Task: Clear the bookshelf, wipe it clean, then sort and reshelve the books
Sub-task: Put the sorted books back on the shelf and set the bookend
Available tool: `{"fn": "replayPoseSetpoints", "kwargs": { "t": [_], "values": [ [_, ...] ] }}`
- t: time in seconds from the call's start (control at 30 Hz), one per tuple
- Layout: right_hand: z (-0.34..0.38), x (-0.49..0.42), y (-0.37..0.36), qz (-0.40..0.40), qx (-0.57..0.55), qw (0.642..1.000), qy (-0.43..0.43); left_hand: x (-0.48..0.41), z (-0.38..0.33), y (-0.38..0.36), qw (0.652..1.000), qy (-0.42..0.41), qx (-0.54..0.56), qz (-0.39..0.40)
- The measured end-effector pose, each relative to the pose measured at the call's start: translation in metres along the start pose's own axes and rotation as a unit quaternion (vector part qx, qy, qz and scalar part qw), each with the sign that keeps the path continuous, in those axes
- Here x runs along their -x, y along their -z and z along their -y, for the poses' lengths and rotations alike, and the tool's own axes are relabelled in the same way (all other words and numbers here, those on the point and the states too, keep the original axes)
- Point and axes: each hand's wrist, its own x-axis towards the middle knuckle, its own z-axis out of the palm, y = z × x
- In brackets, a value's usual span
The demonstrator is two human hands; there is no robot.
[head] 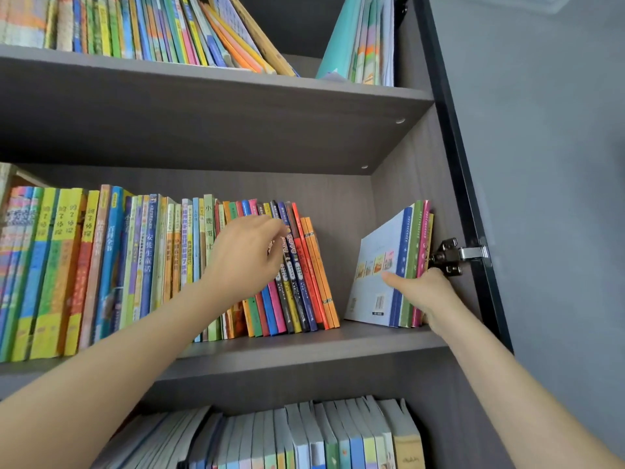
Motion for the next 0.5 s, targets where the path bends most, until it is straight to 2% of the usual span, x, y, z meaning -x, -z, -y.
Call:
{"fn": "replayPoseSetpoints", "kwargs": {
  "t": [0.03, 0.07, 0.17, 0.27, 0.4, 0.5],
  "values": [
    [0.003, -0.005, -0.002, 0.006, -0.057, 0.998, -0.011, 0.006, 0.002, -0.001, 1.0, 0.013, 0.003, -0.001],
    [0.005, -0.007, -0.004, -0.003, -0.061, 0.998, -0.009, 0.012, 0.005, -0.003, 1.0, 0.031, 0.007, -0.003],
    [0.006, -0.006, -0.011, -0.042, 0.037, 0.998, 0.033, 0.025, 0.011, -0.006, 0.994, 0.104, 0.018, -0.001],
    [0.015, 0.005, -0.022, -0.036, 0.136, 0.984, 0.109, 0.024, 0.014, -0.008, 0.984, 0.173, 0.018, -0.025],
    [0.031, 0.018, -0.051, 0.03, 0.237, 0.949, 0.207, 0.018, 0.01, -0.011, 0.987, 0.157, 0.014, -0.027],
    [0.035, 0.02, -0.062, 0.041, 0.246, 0.943, 0.221, 0.018, 0.011, -0.011, 0.989, 0.143, 0.013, -0.035]
  ]
}}
